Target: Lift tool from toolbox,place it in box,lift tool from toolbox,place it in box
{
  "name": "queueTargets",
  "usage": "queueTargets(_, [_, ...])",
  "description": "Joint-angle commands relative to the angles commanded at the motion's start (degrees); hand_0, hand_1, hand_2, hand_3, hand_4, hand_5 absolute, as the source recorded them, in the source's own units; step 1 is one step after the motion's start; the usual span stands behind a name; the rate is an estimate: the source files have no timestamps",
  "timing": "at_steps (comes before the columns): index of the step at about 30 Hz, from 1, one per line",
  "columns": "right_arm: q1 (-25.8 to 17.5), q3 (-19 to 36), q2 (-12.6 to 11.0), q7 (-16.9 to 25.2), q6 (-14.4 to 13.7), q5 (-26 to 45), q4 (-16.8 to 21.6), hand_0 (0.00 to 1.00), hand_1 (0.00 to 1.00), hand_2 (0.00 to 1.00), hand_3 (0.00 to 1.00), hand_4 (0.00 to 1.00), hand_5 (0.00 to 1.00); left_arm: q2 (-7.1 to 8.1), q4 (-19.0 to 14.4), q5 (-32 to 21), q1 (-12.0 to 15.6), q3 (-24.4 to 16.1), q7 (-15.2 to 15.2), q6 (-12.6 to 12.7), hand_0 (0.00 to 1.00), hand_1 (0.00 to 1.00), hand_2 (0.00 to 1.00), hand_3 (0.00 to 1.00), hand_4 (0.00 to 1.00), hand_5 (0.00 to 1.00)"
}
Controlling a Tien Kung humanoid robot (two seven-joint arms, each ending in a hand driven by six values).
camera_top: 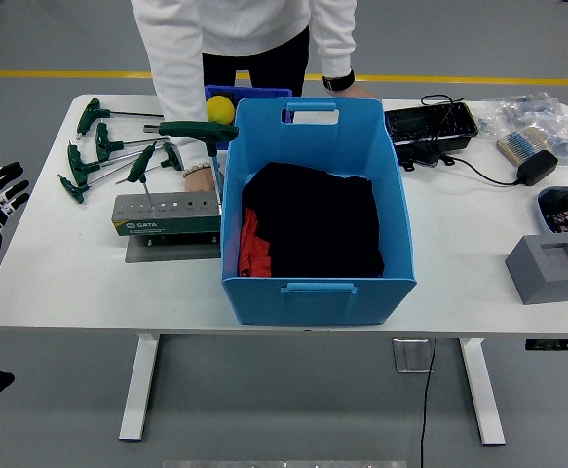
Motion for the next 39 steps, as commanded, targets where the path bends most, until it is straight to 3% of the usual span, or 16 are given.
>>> queueTargets(6, [-0.6, -0.9, 0.1, 0.5, 0.0, 2.2, -0.2, 0.698, 0.683, 0.748, 0.584, 0.834, 0.685, 1.35, -0.2, 1.5, -1.1, 0.7, 0.0, 0.4, 0.813, 0.818, 0.845, 0.743, 0.882, 0.913])
queueTargets(10, [-0.7, -1.0, 0.1, 0.5, 0.3, 2.4, -0.4, 0.698, 0.682, 0.747, 0.583, 0.834, 0.685, 3.89, -2.5, 9.9, -3.3, 1.7, 0.5, 1.7, 0.830, 0.848, 0.878, 0.765, 0.894, 0.872])
queueTargets(14, [-0.8, -1.3, 0.0, 0.6, 0.5, 3.0, -0.5, 0.698, 0.682, 0.747, 0.583, 0.834, 0.685, 7.70, -3.9, 19.6, -8.0, 5.3, 3.6, 1.5, 0.830, 0.848, 0.878, 0.765, 0.894, 0.872])
queueTargets(15, [-0.7, -1.3, 0.0, 0.6, 0.5, 3.0, -0.5, 0.698, 0.683, 0.746, 0.584, 0.834, 0.685, 8.72, -3.7, 21.8, -9.4, 6.7, 4.6, 1.2, 0.920, 0.959, 0.981, 0.838, 0.998, 0.803])
queueTargets(18, [-0.6, -1.1, 0.0, 0.5, 0.5, 2.7, -0.5, 0.698, 0.683, 0.746, 0.584, 0.834, 0.685, 11.26, -3.2, 28.8, -13.8, 11.1, 7.5, -0.6, 0.920, 0.959, 0.981, 0.838, 0.998, 0.803])
queueTargets(20, [-0.6, -1.0, 0.0, 0.4, 0.6, 2.7, -0.5, 0.698, 0.683, 0.746, 0.584, 0.834, 0.685, 12.92, -2.2, 33.7, -18.2, 15.3, 10.5, -2.8, 0.920, 0.959, 0.981, 0.838, 0.998, 0.803])
queueTargets(21, [-0.6, -0.9, 0.0, 0.4, 0.6, 2.6, -0.5, 0.698, 0.682, 0.746, 0.583, 0.834, 0.686, 13.28, -1.7, 35.9, -19.9, 16.9, 11.3, -3.5, 0.971, 0.998, 0.998, 0.921, 0.998, 0.763])
queueTargets(24, [-0.7, -0.6, 0.0, 0.3, 0.6, 2.3, -0.5, 0.698, 0.682, 0.746, 0.583, 0.834, 0.686, 13.67, 0.0, 41.0, -25.6, 21.9, 12.8, -4.8, 0.971, 0.998, 0.998, 0.921, 0.998, 0.763])
queueTargets(29, [-1.0, 0.0, 0.0, 0.2, 0.9, 1.7, -0.6, 0.697, 0.683, 0.745, 0.583, 0.834, 0.685, 12.69, 3.3, 43.2, -33.2, 28.3, 13.2, -6.0, 0.986, 0.998, 0.998, 0.943, 0.998, 0.705])
queueTargets(38, [-1.2, 4.1, -0.3, -0.7, 1.5, -2.8, -0.6, 0.696, 0.680, 0.745, 0.583, 0.833, 0.685, 10.00, 9.3, 43.6, -39.8, 34.8, 13.9, -9.0, 0.978, 0.998, 0.998, 0.953, 0.998, 0.678])
queueTargets(39, [-1.2, 4.6, -0.3, -0.8, 1.6, -3.4, -0.6, 0.696, 0.681, 0.744, 0.583, 0.834, 0.685, 9.66, 10.0, 43.7, -40.4, 35.6, 13.9, -9.1, 0.919, 0.975, 0.998, 0.953, 0.998, 0.675])
